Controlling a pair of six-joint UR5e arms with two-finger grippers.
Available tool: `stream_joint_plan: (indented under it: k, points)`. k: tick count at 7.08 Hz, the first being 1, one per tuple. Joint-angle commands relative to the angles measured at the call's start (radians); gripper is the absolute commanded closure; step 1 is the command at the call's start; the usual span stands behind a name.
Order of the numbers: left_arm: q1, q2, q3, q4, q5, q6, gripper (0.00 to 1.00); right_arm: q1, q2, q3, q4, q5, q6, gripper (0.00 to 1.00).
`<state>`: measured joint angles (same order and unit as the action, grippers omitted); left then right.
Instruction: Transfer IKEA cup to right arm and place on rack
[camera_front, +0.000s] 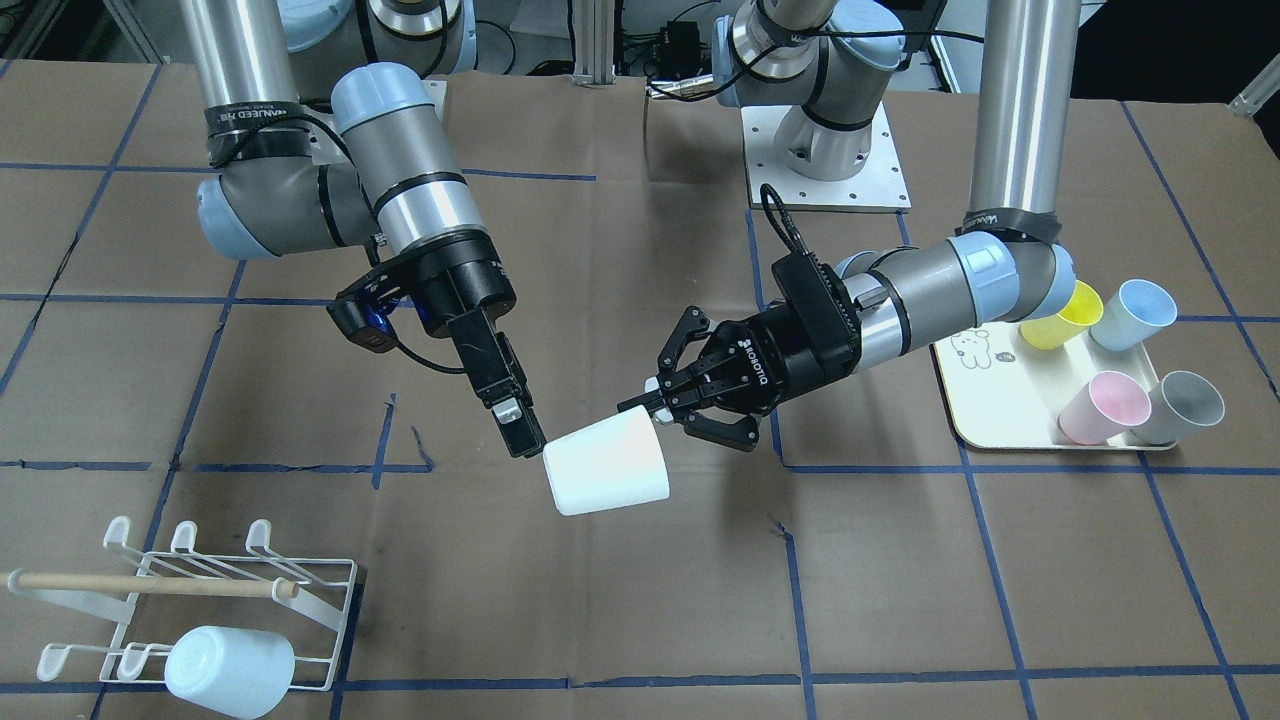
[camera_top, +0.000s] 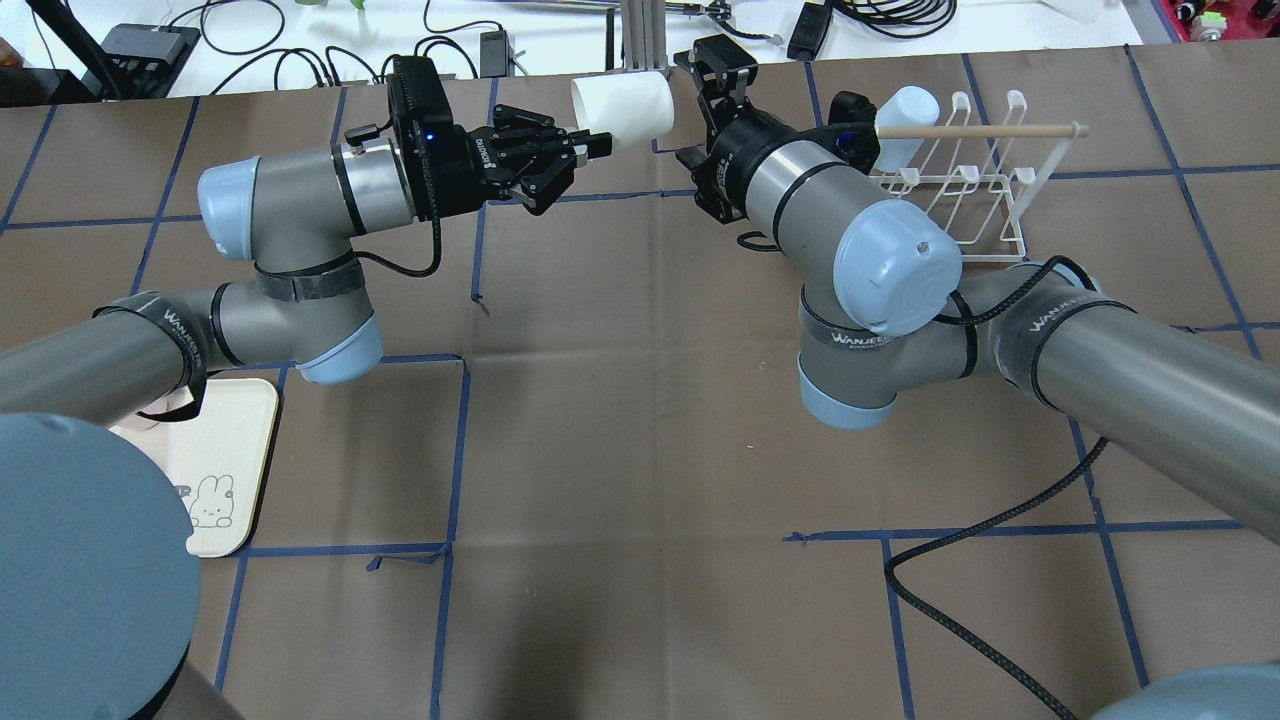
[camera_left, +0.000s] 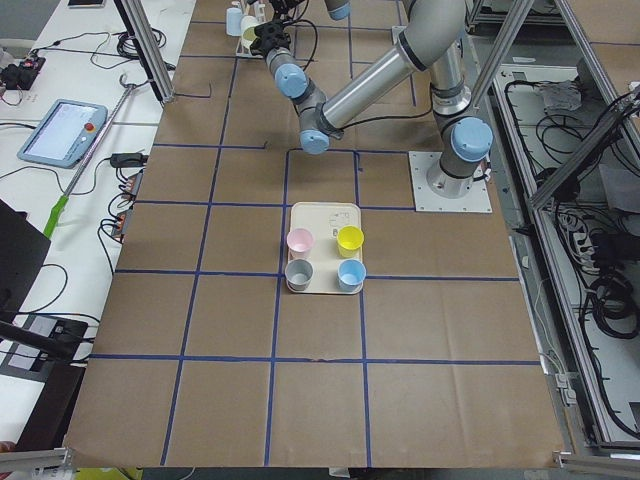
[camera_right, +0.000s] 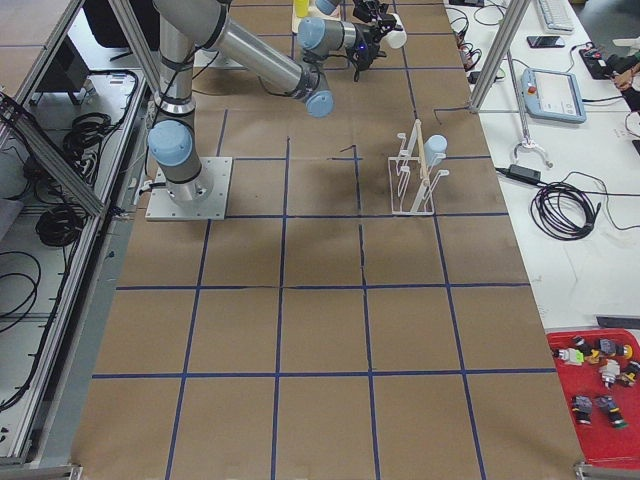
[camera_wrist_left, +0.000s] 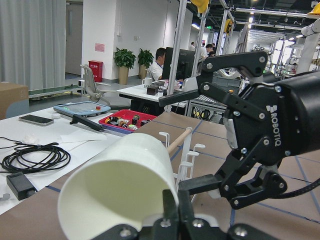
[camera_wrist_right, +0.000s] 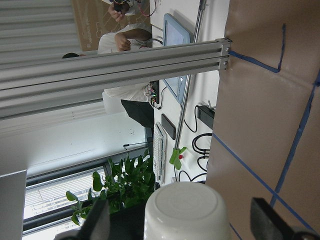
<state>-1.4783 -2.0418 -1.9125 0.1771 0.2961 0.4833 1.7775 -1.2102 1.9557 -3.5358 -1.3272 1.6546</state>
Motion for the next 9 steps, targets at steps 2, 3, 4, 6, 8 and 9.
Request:
stream_joint_plan:
  k: [2, 3, 4, 6, 8, 9]
  points:
    - [-0.001, -0.001, 0.0, 0.001, 0.0, 0.0, 0.9, 0.022, 0.055, -0.05, 0.0, 0.002, -0.01, 0.02]
    - [-0.001, -0.001, 0.0, 0.001, 0.001, 0.0, 0.9, 0.028, 0.057, -0.054, 0.002, 0.002, -0.009, 0.02]
    - [-0.001, -0.001, 0.0, 0.001, 0.002, 0.0, 0.9, 0.03, 0.057, -0.058, 0.002, 0.002, -0.007, 0.02]
    - [-0.001, 0.0, 0.0, 0.001, 0.002, 0.0, 0.9, 0.045, 0.078, -0.099, 0.011, 0.002, -0.006, 0.02]
    - [-0.001, -0.001, -0.002, 0.002, 0.002, 0.0, 0.9, 0.053, 0.089, -0.104, 0.011, 0.0, -0.004, 0.02]
    - [-0.001, -0.001, -0.002, 0.002, 0.002, 0.0, 0.9, 0.053, 0.089, -0.104, 0.011, 0.002, -0.004, 0.03]
